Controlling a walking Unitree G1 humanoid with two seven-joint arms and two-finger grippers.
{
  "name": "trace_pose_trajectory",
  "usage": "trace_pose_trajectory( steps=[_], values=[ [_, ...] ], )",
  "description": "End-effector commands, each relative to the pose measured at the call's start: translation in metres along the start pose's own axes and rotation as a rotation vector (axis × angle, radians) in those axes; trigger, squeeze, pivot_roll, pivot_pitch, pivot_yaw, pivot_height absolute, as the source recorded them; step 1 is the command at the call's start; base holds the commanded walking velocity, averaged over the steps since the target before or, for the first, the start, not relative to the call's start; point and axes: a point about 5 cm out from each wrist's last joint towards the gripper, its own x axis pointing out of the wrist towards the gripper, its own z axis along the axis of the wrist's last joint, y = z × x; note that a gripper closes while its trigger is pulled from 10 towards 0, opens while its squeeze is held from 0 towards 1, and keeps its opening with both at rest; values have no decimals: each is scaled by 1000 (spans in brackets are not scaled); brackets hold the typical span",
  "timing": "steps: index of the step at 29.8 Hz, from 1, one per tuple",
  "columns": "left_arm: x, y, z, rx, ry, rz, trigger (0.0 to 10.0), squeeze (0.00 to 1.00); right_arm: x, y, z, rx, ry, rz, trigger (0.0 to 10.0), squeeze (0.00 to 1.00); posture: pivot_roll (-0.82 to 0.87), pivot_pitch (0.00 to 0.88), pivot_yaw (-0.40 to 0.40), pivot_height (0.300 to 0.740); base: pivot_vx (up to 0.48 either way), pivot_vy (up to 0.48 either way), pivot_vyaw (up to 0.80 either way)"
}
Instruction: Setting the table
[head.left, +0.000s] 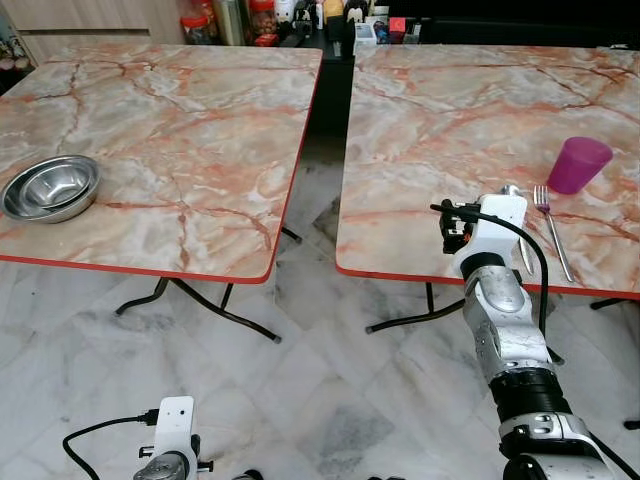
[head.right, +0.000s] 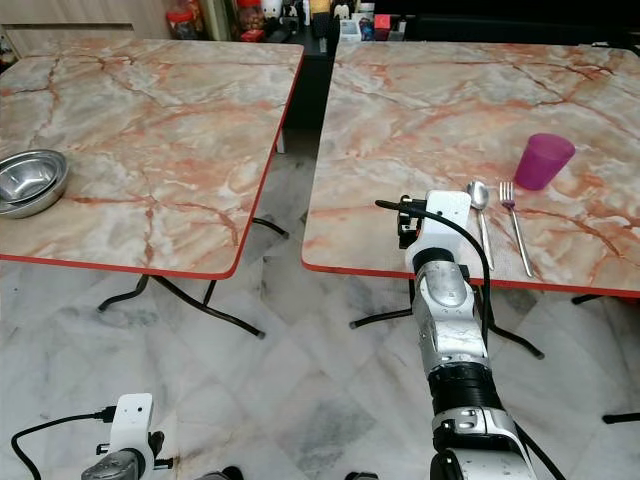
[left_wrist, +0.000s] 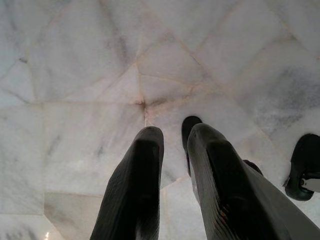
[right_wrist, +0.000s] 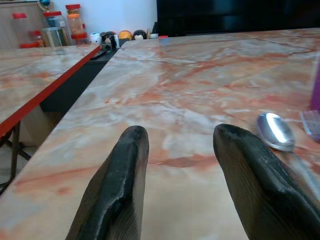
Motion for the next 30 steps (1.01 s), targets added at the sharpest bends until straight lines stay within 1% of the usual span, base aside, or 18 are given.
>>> trace_pose_trajectory(
  steps=[1, 8, 16, 19, 30],
  values=[
    [-2, 2, -11, 3, 32, 11, 10000, 0, 2, 0, 3, -4, -11, -5, 10000, 0, -23, 107, 13, 740, 0, -262, 0],
    [-2, 2, -11, 1, 33, 13, 10000, 0, 4, 1, 6, -4, -20, -3, 10000, 0, -23, 107, 12, 740, 0, -260, 0],
    [-2, 1, -10, -15, 31, 14, 10000, 0, 5, -1, 7, -5, -22, -8, 10000, 0, -21, 124, 10, 740, 0, 0, 0],
    [-2, 1, -9, -2, 30, 18, 10000, 0, 5, -1, 7, -3, -24, -8, 10000, 0, -21, 127, 11, 740, 0, 0, 0],
    [-1, 1, -8, -8, 31, 29, 10000, 0, 7, 1, 8, 3, -26, -4, 10000, 0, -18, 139, 10, 740, 22, -326, 0]
  ],
)
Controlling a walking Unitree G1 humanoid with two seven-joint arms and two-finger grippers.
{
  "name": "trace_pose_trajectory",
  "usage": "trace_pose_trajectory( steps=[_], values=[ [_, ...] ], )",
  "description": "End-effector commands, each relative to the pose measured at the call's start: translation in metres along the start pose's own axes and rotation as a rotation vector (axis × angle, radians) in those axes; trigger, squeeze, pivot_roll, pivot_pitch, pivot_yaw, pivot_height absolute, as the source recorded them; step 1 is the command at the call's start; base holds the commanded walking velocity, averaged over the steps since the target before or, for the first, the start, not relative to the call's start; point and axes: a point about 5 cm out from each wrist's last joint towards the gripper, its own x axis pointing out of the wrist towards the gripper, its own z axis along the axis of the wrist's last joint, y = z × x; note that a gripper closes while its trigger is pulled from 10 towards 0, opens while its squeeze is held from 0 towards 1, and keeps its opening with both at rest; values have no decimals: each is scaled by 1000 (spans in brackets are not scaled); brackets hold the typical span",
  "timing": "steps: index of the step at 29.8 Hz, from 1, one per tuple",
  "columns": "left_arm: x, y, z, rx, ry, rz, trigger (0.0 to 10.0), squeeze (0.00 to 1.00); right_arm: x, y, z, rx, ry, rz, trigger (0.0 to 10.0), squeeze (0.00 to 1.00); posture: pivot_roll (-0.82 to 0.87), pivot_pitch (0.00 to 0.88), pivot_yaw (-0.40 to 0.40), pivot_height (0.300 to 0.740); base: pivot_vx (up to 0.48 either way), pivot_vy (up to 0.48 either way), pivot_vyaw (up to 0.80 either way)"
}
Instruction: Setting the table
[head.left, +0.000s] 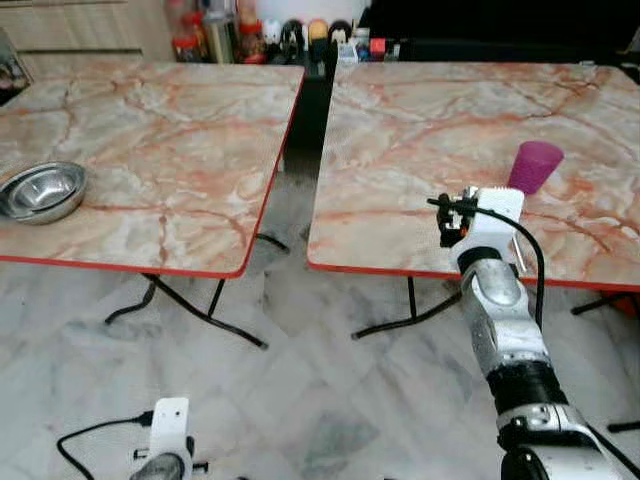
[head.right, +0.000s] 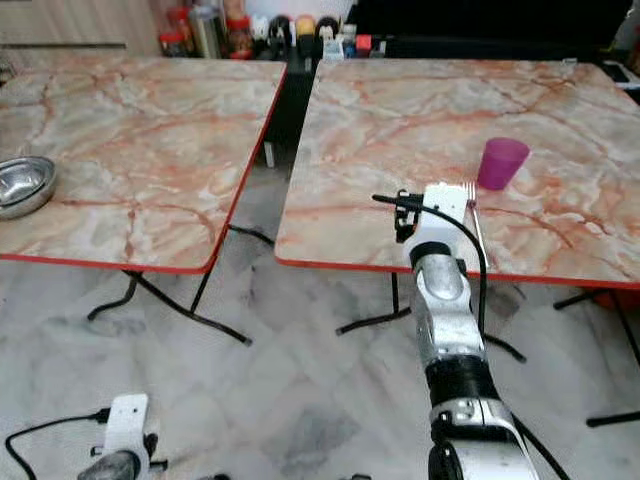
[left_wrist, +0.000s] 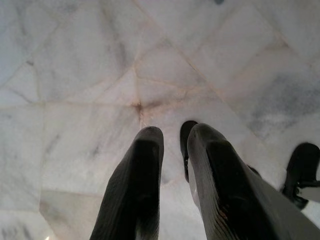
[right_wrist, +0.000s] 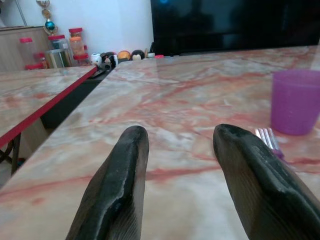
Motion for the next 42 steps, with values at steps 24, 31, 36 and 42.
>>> trace_pose_trajectory(
  steps=[24, 31, 36, 42],
  values=[
    [-1, -1, -7, -39, 16, 15, 10000, 0, 2, 0, 2, 7, -2, -4, 10000, 0, -18, 144, 9, 740, 21, -12, 0],
    [-1, -1, -7, -36, 18, 12, 10000, 0, 2, -1, 3, 16, -8, -6, 10000, 0, -20, 137, 11, 740, 295, 0, 0],
    [-1, 0, -8, -31, 20, 9, 10000, 0, 3, -1, 2, 17, -1, -4, 10000, 0, -23, 126, 11, 740, 307, 0, 0],
    [-2, 0, -9, -25, 23, 7, 10000, 0, 2, 0, 2, 7, -6, -3, 10000, 0, -22, 120, 12, 740, 312, 0, -250]
  ],
)
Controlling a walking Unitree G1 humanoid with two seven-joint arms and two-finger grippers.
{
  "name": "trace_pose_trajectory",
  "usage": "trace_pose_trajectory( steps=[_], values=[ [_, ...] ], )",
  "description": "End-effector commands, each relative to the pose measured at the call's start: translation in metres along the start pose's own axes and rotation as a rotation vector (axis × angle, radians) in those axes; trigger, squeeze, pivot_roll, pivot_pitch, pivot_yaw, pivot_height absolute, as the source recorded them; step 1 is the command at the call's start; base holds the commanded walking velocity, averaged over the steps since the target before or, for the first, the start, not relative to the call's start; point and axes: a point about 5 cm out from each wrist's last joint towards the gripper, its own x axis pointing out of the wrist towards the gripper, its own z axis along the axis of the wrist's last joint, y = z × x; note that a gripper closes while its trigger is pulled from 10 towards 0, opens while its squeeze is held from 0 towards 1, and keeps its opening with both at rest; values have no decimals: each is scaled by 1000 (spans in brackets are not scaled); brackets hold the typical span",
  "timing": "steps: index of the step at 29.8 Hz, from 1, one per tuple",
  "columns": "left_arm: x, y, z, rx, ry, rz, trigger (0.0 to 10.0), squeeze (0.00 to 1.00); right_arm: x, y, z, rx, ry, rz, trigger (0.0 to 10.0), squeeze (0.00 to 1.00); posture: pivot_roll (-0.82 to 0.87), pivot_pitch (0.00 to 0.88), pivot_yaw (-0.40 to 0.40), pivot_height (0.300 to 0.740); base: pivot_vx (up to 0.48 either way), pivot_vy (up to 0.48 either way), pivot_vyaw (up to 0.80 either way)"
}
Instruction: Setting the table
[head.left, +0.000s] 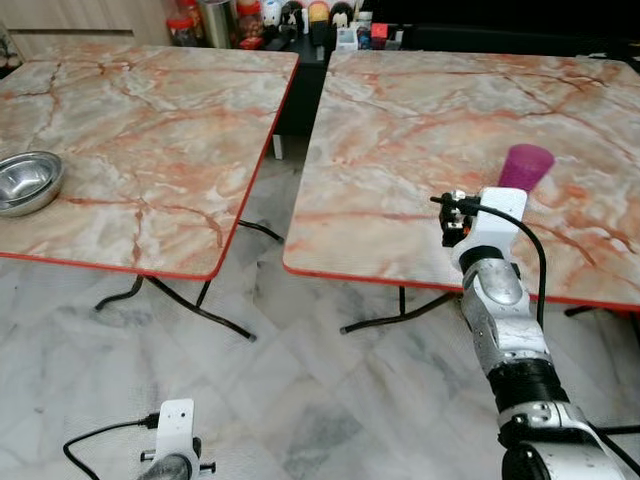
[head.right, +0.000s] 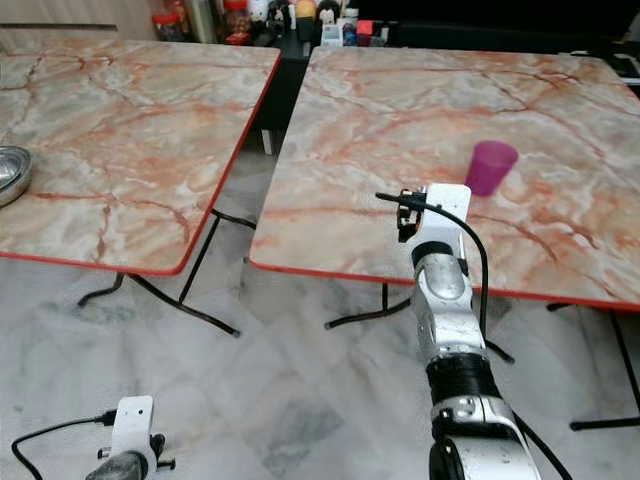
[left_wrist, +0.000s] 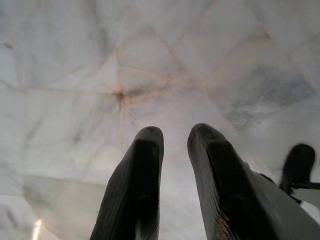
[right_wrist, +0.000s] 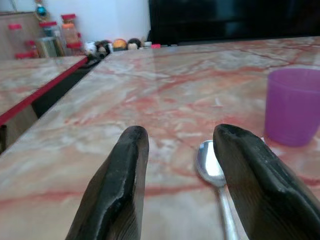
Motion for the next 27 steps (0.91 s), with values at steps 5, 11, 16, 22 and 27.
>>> trace_pose_trajectory(
  steps=[5, 11, 16, 22, 27],
  values=[
    [-1, 1, -6, 4, 16, -2, 10000, 0, 0, -2, 2, 12, -12, -8, 10000, 0, -21, 116, 14, 740, 316, 0, 0],
    [-1, 1, -6, 4, 20, -9, 10000, 0, 0, -2, 2, 15, -11, -14, 10000, 0, -20, 125, 15, 740, 318, 0, 0],
    [-1, -2, -7, -1, 44, -62, 10000, 0, 0, -3, -1, 20, 6, -23, 10000, 0, -14, 135, 16, 740, 118, 0, 0],
    [0, -1, -6, 5, 47, -53, 10000, 0, 0, -5, -2, 20, 13, -39, 10000, 0, -15, 140, 17, 740, 0, 0, -267],
    [0, -1, -5, 1, 49, -57, 10000, 0, 0, -10, -2, 13, 18, -62, 10000, 0, -14, 142, 16, 740, 0, 0, 0]
  ],
)
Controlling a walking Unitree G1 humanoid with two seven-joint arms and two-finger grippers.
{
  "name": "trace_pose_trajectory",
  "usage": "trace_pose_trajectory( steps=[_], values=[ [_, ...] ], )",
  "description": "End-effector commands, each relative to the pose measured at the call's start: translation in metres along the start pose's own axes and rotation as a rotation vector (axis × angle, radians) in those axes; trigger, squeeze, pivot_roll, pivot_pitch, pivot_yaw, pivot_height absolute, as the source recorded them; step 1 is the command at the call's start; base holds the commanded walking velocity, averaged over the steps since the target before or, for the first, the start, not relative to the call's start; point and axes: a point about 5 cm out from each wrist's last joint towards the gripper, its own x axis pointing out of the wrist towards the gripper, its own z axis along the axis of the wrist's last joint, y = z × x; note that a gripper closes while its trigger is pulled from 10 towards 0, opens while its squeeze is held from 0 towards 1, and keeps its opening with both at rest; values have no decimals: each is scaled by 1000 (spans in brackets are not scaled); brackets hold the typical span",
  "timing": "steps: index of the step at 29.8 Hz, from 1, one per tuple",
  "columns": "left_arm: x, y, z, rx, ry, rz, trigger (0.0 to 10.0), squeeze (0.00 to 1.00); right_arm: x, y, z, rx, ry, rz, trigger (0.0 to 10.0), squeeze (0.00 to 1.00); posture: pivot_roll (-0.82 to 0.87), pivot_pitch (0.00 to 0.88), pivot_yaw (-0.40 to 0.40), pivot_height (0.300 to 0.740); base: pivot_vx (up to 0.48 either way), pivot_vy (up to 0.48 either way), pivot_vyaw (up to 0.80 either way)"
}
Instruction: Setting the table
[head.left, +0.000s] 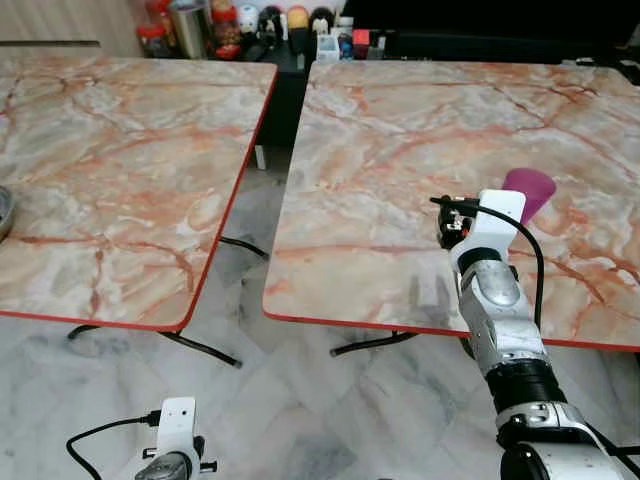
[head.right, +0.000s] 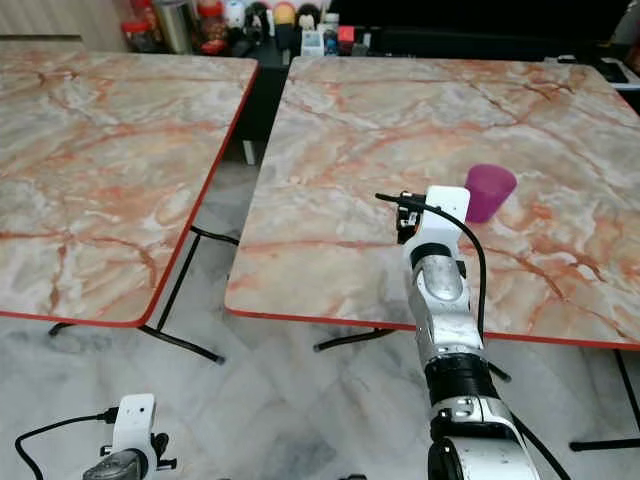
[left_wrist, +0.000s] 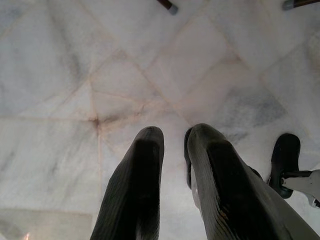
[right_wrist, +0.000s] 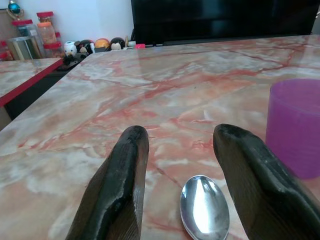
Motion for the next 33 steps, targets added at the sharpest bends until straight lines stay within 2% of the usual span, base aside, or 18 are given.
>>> trace_pose_trajectory(
  steps=[1, 10, 11, 15, 16, 17, 18, 28, 33],
  values=[
    [-2, 3, -9, -3, 38, 6, 10000, 0, 1, -4, 1, -6, 7, -21, 10000, 0, -14, 142, 16, 740, 0, 0, 0],
    [-1, 3, -9, -5, 39, 1, 10000, 0, 5, -17, -5, -14, 71, -84, 10000, 0, -15, 146, 17, 740, 0, 0, 0],
    [-1, 3, -9, -6, 40, 0, 10000, 0, 7, -22, -6, -10, 94, -101, 10000, 1000, -15, 146, 17, 740, 0, 0, 0],
    [-1, 3, -9, -5, 41, 0, 10000, 0, 10, -24, -7, -14, 123, -100, 10000, 1000, -17, 149, 18, 740, 0, 0, 0],
    [-1, 3, -9, -4, 41, -1, 10000, 0, 11, -22, -7, -24, 138, -86, 10000, 733, -17, 149, 18, 740, 0, 0, 0],
    [-1, 3, -9, -4, 41, -1, 10000, 0, 11, -22, -7, -24, 138, -86, 10000, 733, -17, 149, 18, 740, 0, 0, 0],
    [-1, 3, -9, -4, 42, -1, 10000, 0, 11, -22, -7, -30, 141, -82, 10000, 0, -17, 149, 18, 740, 0, 0, 0],
    [-1, 3, -10, 3, 47, -2, 10000, 0, 7, -11, -16, -34, 187, -57, 10000, 0, -15, 155, 20, 740, 0, 0, 0],
    [-1, 4, -9, 6, 47, 7, 10000, 0, 4, -10, -30, -54, 261, -62, 10000, 0, -15, 158, 20, 740, 0, 0, 0]
  ],
)
